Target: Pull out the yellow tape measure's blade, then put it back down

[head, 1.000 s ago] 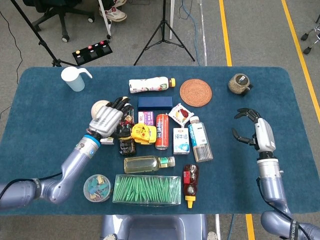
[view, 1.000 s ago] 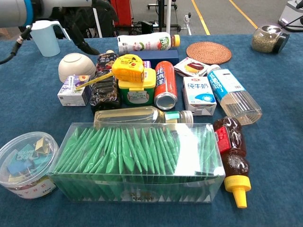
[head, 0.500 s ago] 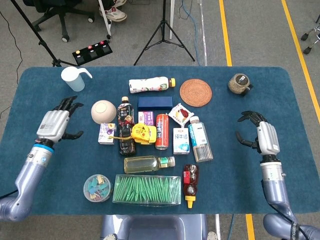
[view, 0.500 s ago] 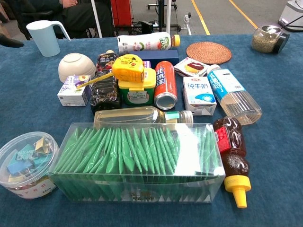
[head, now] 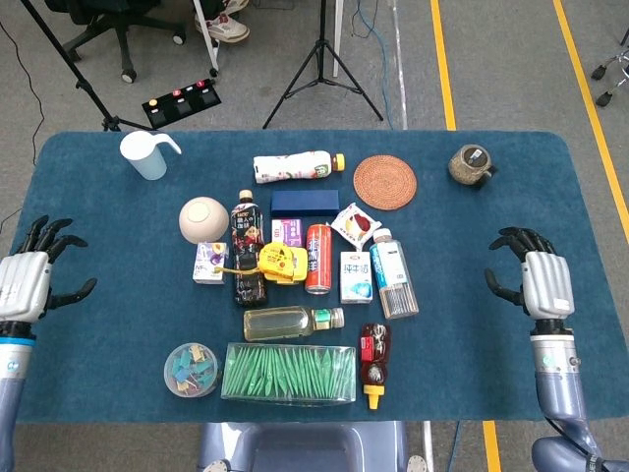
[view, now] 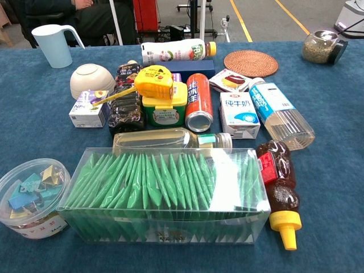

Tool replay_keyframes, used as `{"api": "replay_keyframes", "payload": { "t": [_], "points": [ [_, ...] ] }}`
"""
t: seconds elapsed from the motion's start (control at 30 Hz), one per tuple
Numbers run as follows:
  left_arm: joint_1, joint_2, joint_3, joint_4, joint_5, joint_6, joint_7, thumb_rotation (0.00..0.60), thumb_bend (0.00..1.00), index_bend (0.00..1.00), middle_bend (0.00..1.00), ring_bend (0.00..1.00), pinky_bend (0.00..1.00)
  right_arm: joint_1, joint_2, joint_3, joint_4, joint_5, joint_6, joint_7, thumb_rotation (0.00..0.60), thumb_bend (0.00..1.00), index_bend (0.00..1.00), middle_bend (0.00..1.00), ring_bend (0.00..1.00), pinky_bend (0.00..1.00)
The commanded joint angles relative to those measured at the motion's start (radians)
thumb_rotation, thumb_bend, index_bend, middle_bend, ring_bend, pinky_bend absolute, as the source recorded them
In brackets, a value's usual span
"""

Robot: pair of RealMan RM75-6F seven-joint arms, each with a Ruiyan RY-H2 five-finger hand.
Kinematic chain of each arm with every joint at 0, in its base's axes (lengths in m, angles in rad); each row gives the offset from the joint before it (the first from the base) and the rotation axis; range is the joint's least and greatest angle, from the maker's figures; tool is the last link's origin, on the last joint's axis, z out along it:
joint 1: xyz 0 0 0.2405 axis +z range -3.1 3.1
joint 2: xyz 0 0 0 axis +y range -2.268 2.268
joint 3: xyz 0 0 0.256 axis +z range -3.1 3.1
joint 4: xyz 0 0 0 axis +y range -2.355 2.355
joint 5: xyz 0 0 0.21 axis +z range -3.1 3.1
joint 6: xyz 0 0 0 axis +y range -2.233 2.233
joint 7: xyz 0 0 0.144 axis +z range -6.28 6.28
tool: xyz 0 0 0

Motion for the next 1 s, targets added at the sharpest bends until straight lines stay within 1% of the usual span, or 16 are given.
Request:
{"api": "replay_keyframes", "payload": {
  "t": [0.03,0.17,0.3,0.43,0.53,0.7,1.0],
  "points": [
    [0.056,-0.022,0.022,0.015,0.054,0.059,-0.01,0.6,0.22,0.33,0.17,0.04,0.23,-0.02,0.017,-0.025,-0.01,-0.023,0.029,-0.052,0.6,0.36,0.38,0.27,0.22,0.22],
    [0.123,-0.046,0.024,0.023,0.09,0.132,-0.012,0.6,0.22,0.34,0.18,0.05,0.23,-0.041,0.046,-0.046,-0.045,-0.029,0.041,-0.108,0.6,0.36,0.36,0.26,0.21,0.21],
    [0.175,-0.041,0.037,0.018,0.097,0.152,-0.006,0.6,0.22,0.34,0.18,0.05,0.23,-0.068,0.059,-0.059,-0.07,-0.048,0.08,-0.123,0.6,0.36,0.36,0.26,0.21,0.2],
    [0.22,-0.039,0.035,0.015,0.1,0.165,-0.027,0.6,0.22,0.35,0.19,0.07,0.23,-0.094,0.067,-0.083,-0.081,-0.07,0.104,-0.141,0.6,0.36,0.36,0.26,0.21,0.2],
    [0.239,-0.045,0.034,0.017,0.123,0.164,-0.041,0.6,0.22,0.35,0.19,0.09,0.23,-0.106,0.068,-0.102,-0.08,-0.097,0.112,-0.141,0.6,0.36,0.36,0.27,0.21,0.19],
    [0.257,-0.049,0.021,0.007,0.155,0.161,-0.045,0.6,0.22,0.36,0.2,0.1,0.25,-0.121,0.075,-0.117,-0.084,-0.123,0.127,-0.16,0.6,0.36,0.35,0.27,0.21,0.19],
    [0.278,-0.039,0.004,-0.023,0.205,0.148,-0.036,0.6,0.22,0.36,0.2,0.11,0.25,-0.144,0.098,-0.13,-0.097,-0.148,0.129,-0.11,0.6,0.35,0.35,0.27,0.21,0.19]
  ]
}}
